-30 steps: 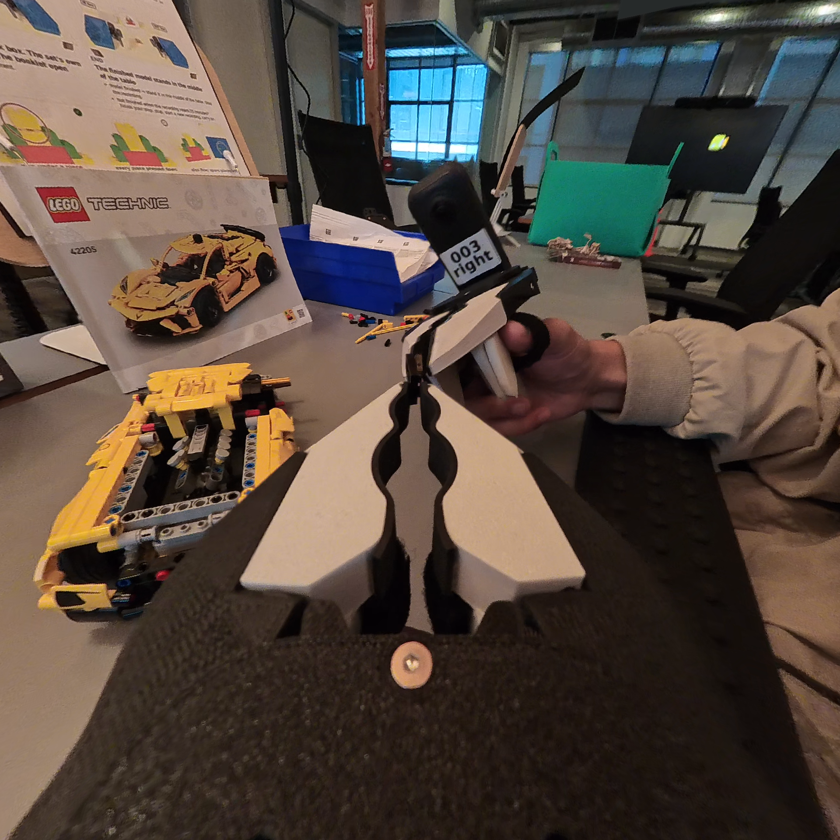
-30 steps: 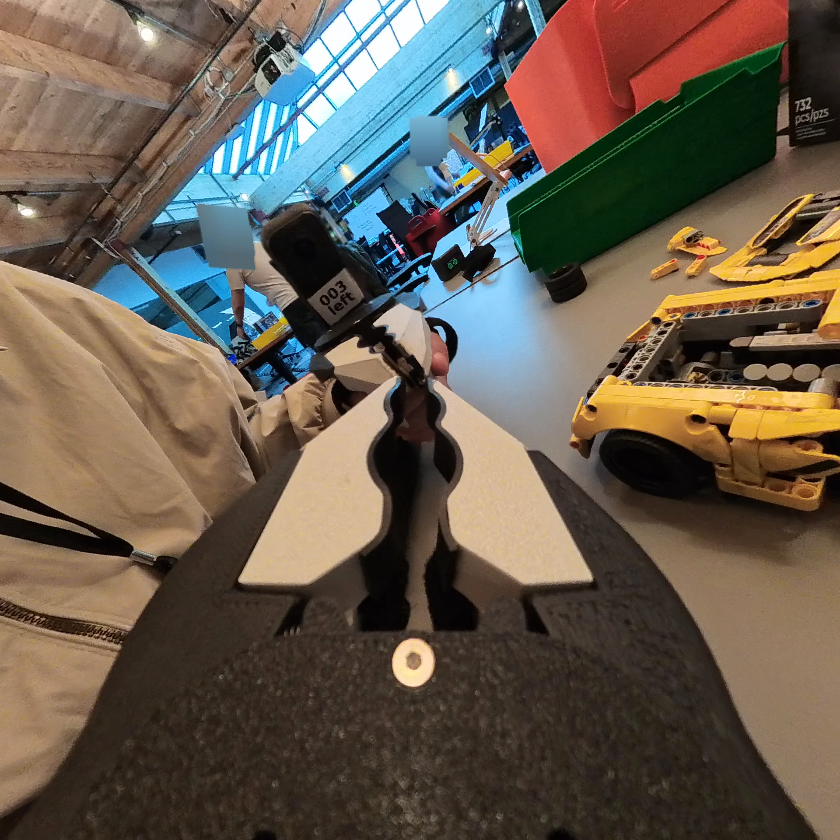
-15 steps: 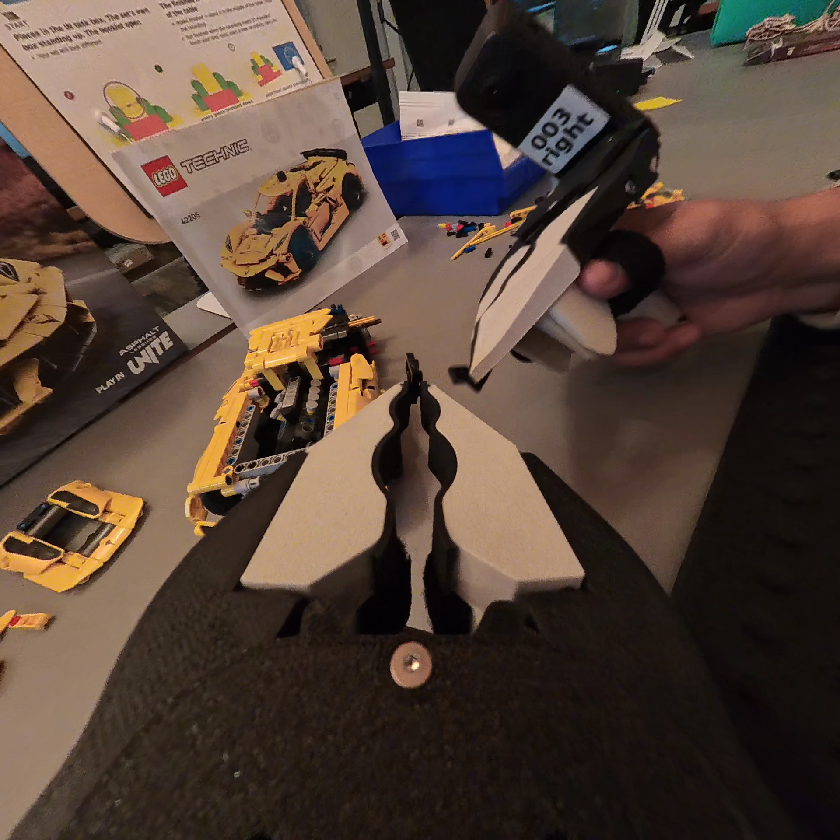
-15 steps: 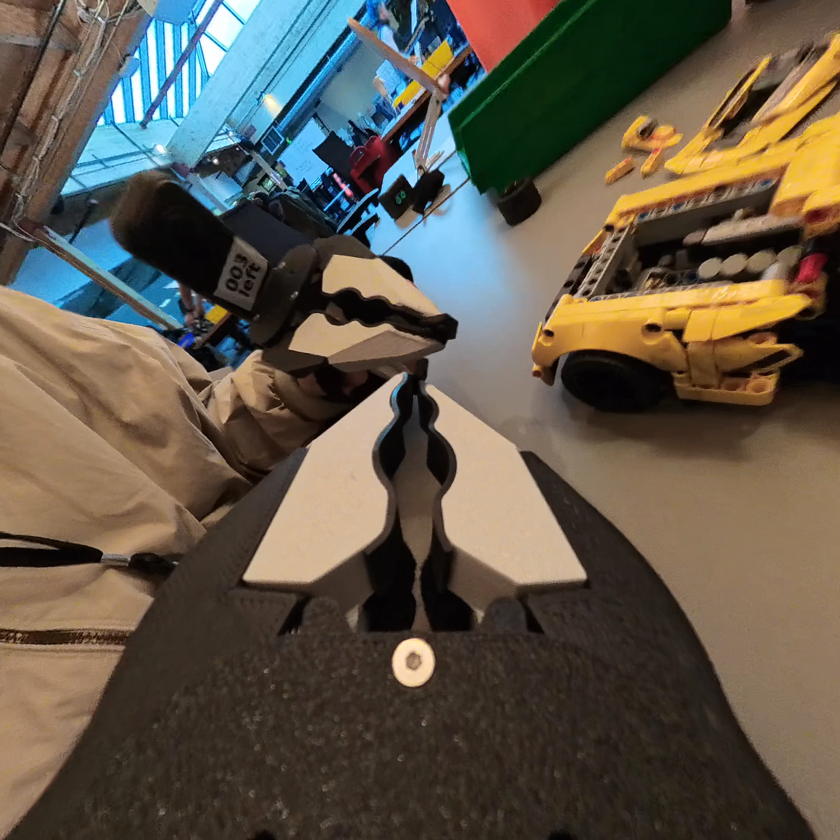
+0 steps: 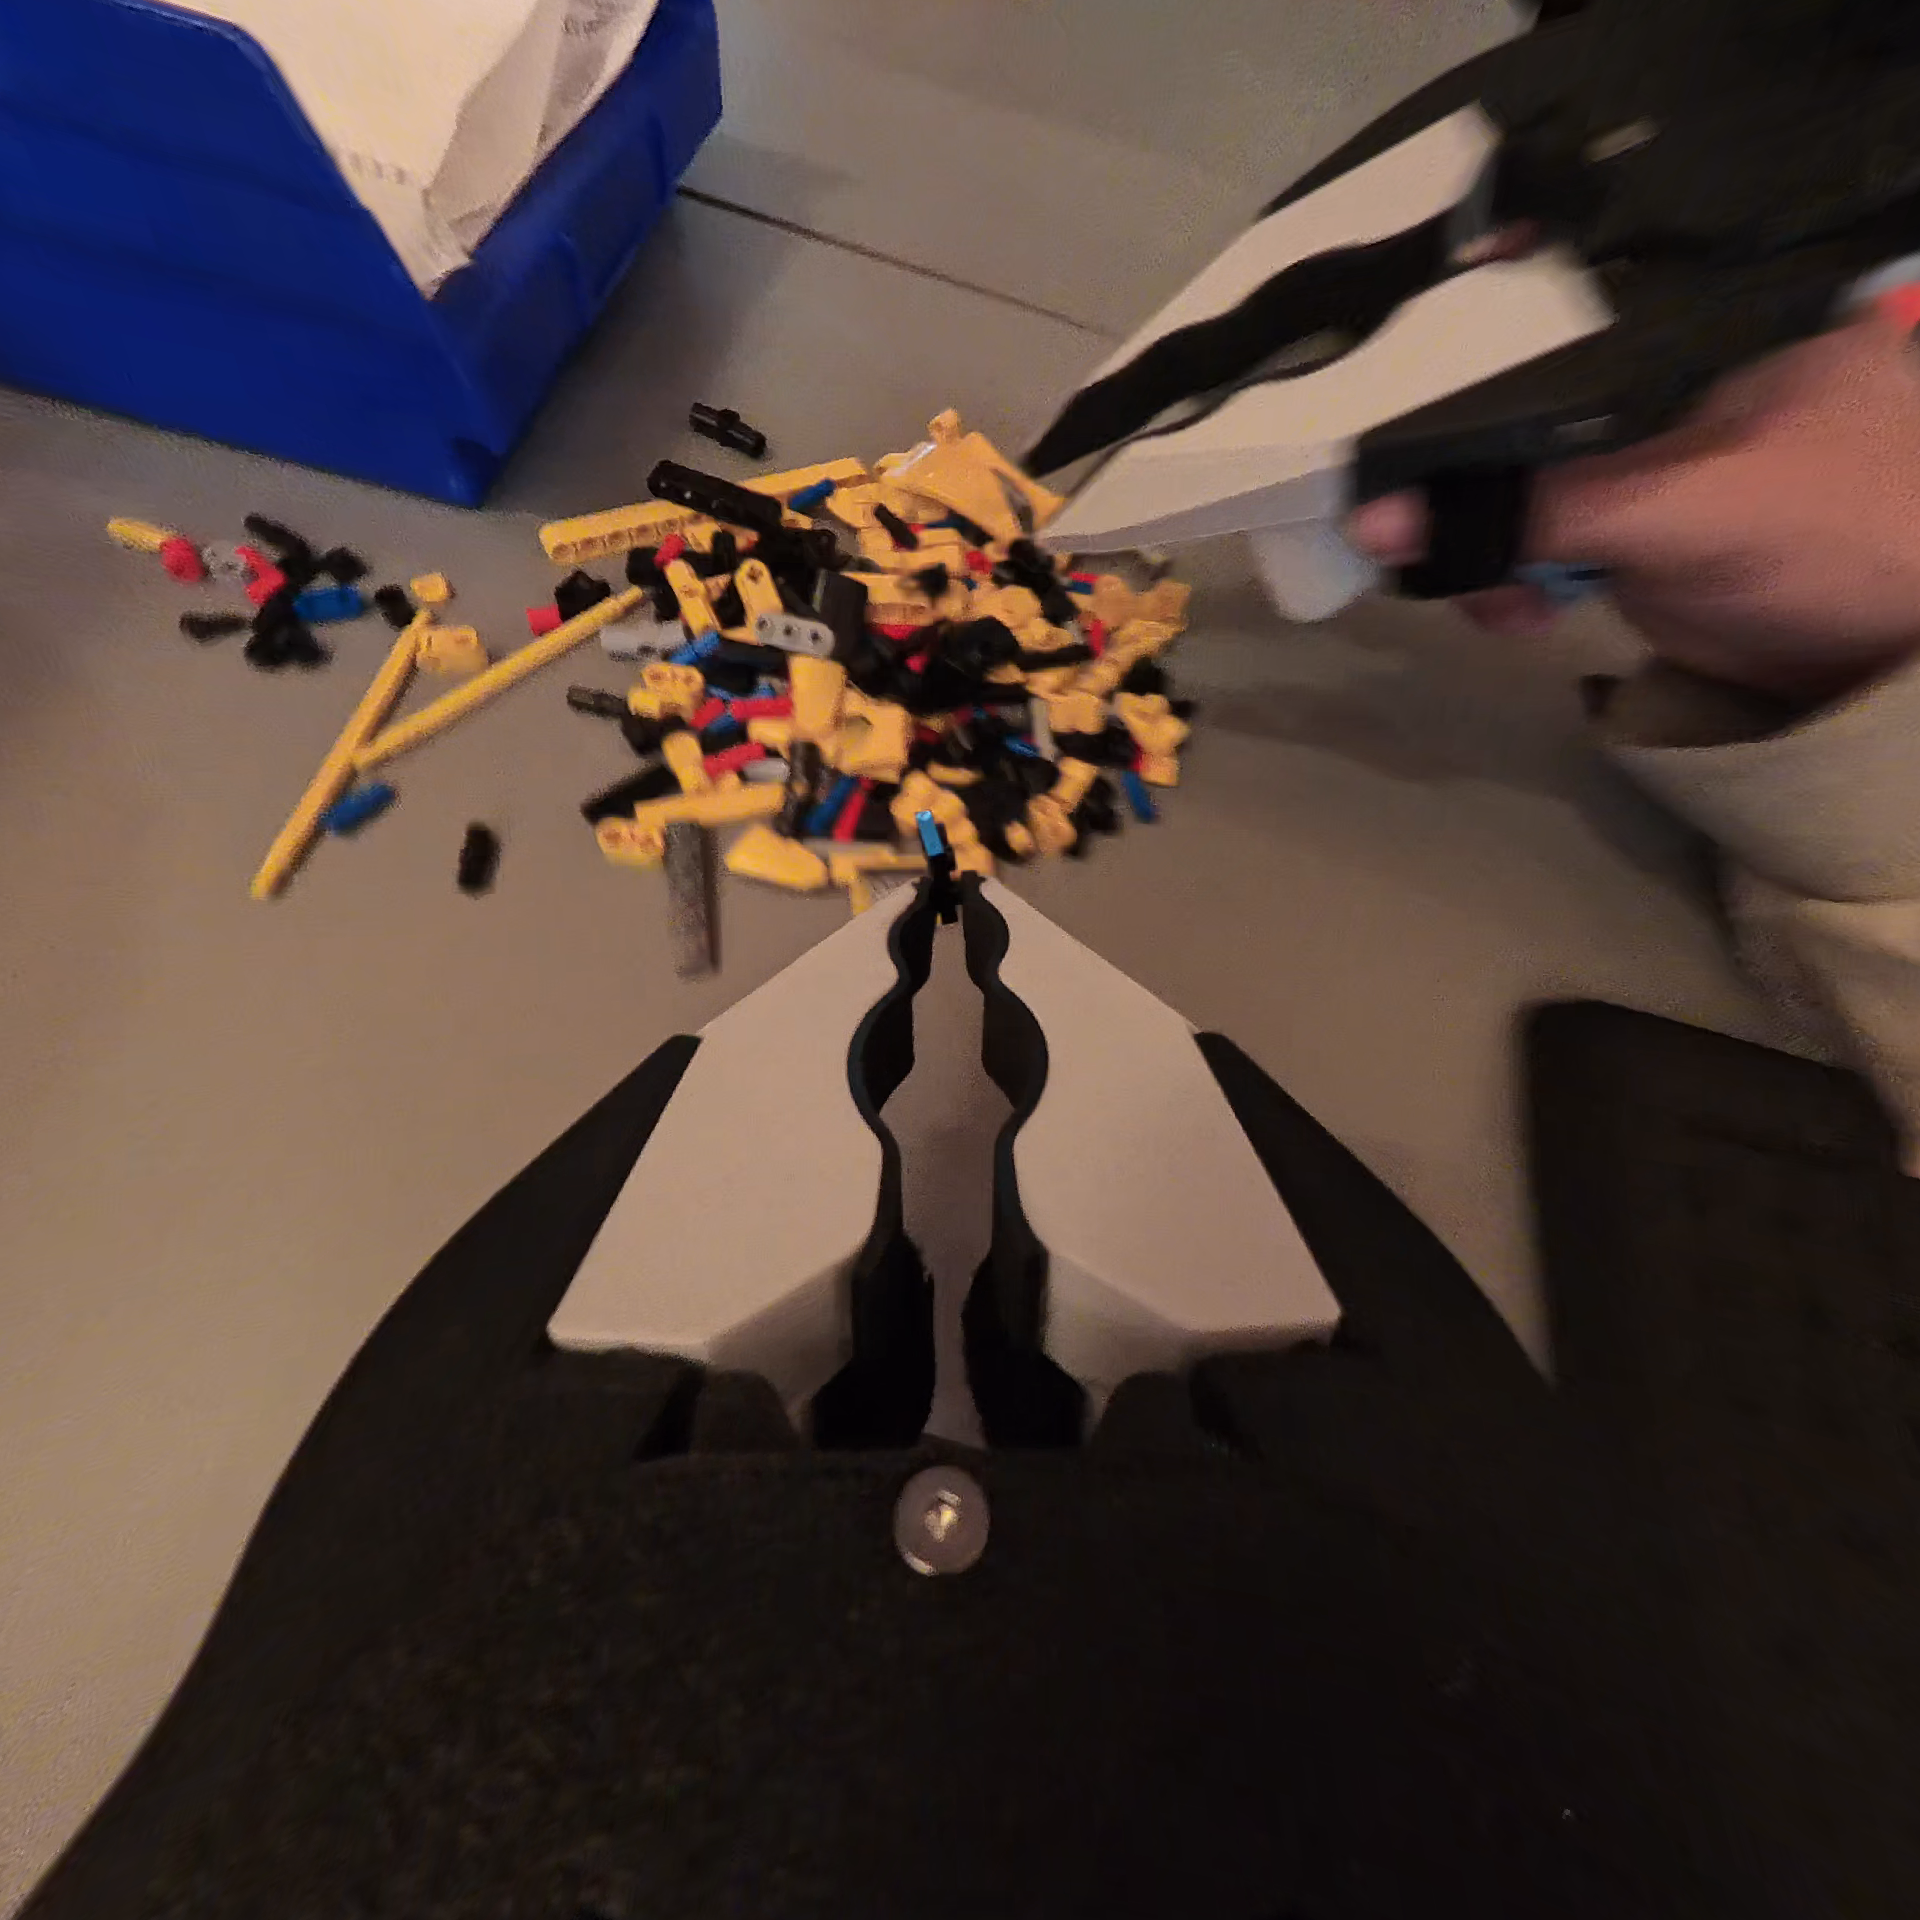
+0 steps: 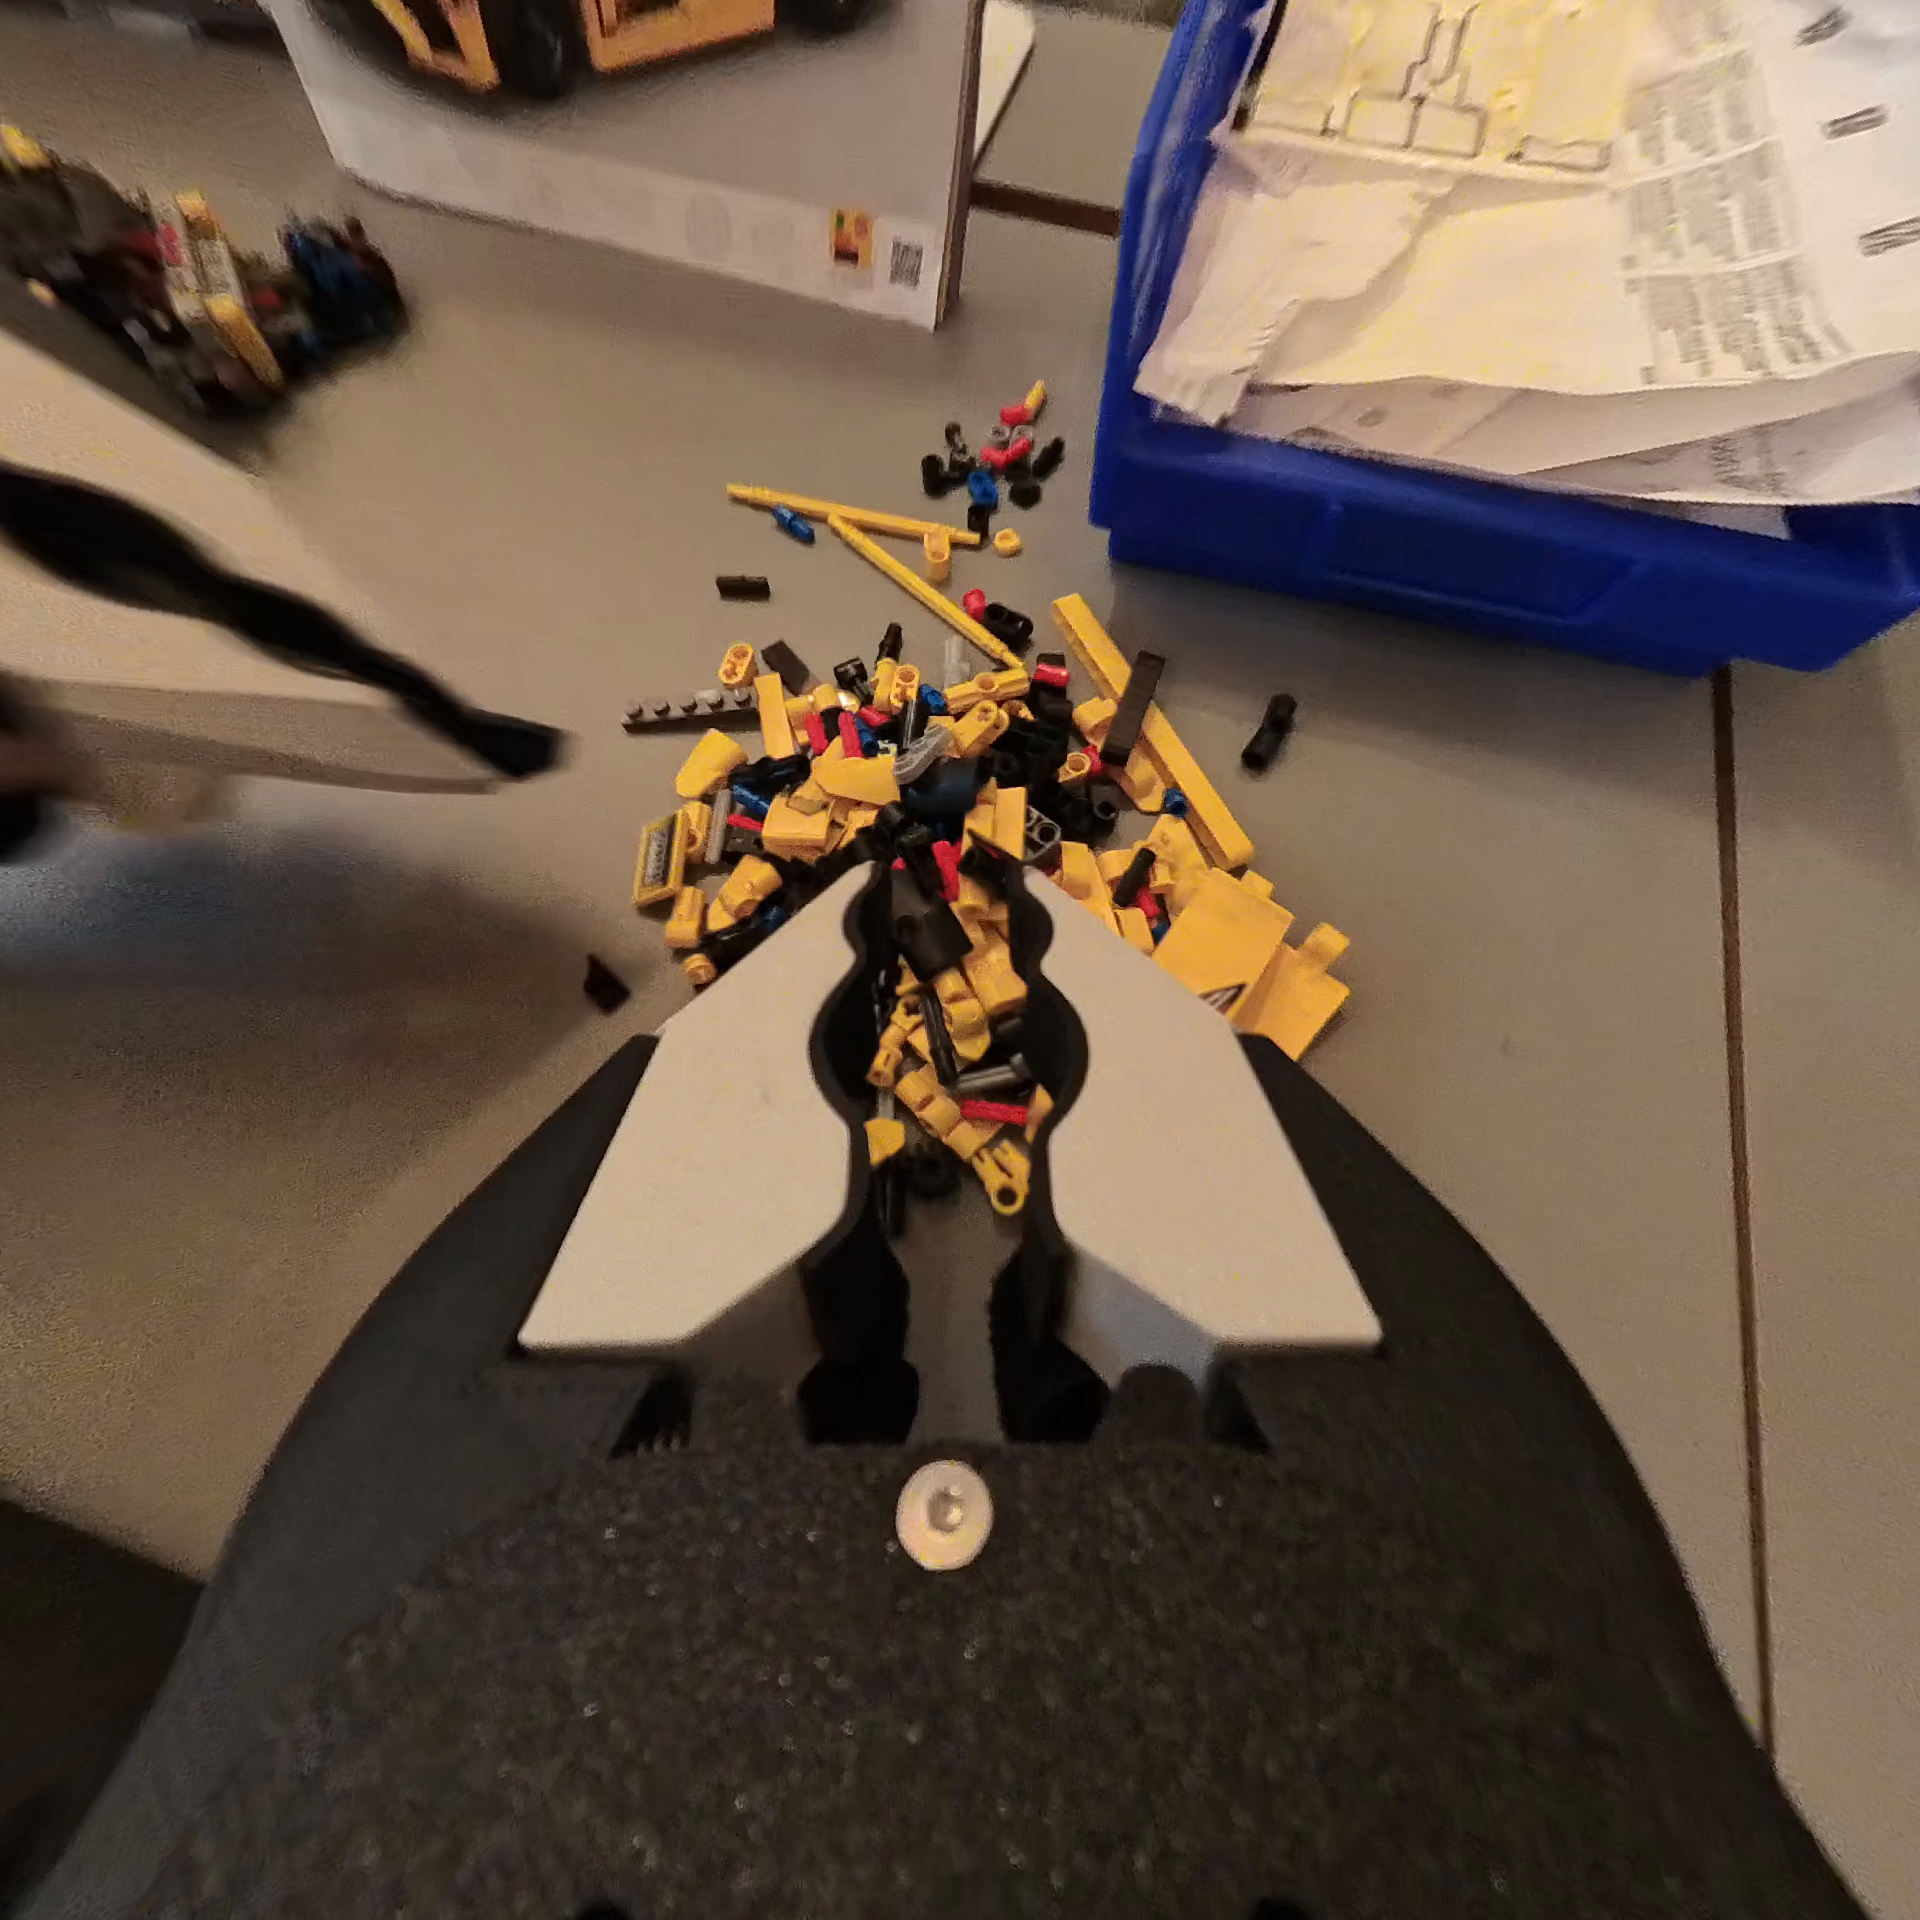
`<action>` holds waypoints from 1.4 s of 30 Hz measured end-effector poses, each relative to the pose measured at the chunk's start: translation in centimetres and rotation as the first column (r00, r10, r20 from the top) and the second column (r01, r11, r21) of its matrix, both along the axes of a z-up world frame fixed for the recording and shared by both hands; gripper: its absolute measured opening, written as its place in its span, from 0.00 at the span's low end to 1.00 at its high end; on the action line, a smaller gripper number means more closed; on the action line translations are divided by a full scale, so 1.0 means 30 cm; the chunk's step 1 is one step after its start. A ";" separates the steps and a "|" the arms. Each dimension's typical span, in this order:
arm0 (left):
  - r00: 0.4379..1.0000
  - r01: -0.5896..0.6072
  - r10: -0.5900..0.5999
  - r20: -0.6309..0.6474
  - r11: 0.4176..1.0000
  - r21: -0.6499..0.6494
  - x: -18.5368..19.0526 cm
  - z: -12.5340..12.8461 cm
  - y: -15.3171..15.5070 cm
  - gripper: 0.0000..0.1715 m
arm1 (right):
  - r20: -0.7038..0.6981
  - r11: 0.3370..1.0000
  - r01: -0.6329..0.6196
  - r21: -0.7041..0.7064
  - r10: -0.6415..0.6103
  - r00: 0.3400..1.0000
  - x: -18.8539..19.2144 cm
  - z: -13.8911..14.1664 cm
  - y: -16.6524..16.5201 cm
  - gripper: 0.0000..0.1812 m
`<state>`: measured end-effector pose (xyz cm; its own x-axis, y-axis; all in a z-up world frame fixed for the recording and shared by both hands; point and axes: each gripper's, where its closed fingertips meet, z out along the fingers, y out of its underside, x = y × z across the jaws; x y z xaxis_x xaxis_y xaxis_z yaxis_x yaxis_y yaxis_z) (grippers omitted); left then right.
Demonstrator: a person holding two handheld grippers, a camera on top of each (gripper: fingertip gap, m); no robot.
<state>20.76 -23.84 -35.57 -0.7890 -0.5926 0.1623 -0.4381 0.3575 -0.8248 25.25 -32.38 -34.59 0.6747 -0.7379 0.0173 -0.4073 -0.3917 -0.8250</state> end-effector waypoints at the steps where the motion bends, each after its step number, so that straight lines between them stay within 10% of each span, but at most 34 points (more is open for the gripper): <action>1: 1.000 0.018 -0.019 0.005 0.998 0.052 0.047 -0.034 -0.027 0.02 | 0.003 0.999 0.002 0.049 -0.002 1.000 -0.012 0.017 -0.010 0.10; 6: 1.000 -0.011 0.010 0.015 1.000 0.027 0.152 -0.027 -0.074 0.20 | -0.058 0.965 -0.015 0.263 0.031 0.998 -0.108 0.033 0.004 0.08; 9: 0.994 -0.057 0.060 0.087 0.998 -0.039 0.114 0.119 0.038 0.24 | -0.067 0.945 -0.068 0.320 0.094 0.993 -0.171 0.048 0.057 0.08; 15: 0.886 -0.379 0.395 0.244 0.919 -0.110 -0.126 0.378 0.687 0.23 | 0.006 0.908 -0.349 0.230 0.357 0.934 -0.297 0.101 0.299 0.20; 21: 0.778 -0.609 0.618 0.113 0.786 -0.106 -0.386 0.230 1.118 0.20 | -0.099 0.764 -0.641 0.079 0.645 0.757 -0.361 0.098 0.716 0.29; 29: 0.653 -0.731 0.752 0.089 0.657 -0.187 -0.315 0.131 1.286 0.24 | -0.018 0.719 -0.674 0.167 0.686 0.727 -0.269 0.098 1.200 0.31; 34: 0.673 -0.674 0.737 0.063 0.645 -0.360 -0.326 0.167 1.280 0.28 | 0.023 0.779 -0.546 0.309 0.568 0.823 -0.261 0.079 1.174 0.29; 42: 0.668 -0.705 0.739 0.084 0.665 -0.247 -0.359 0.098 1.289 0.27 | -0.002 0.687 -0.673 0.274 0.700 0.714 -0.398 0.032 1.123 0.22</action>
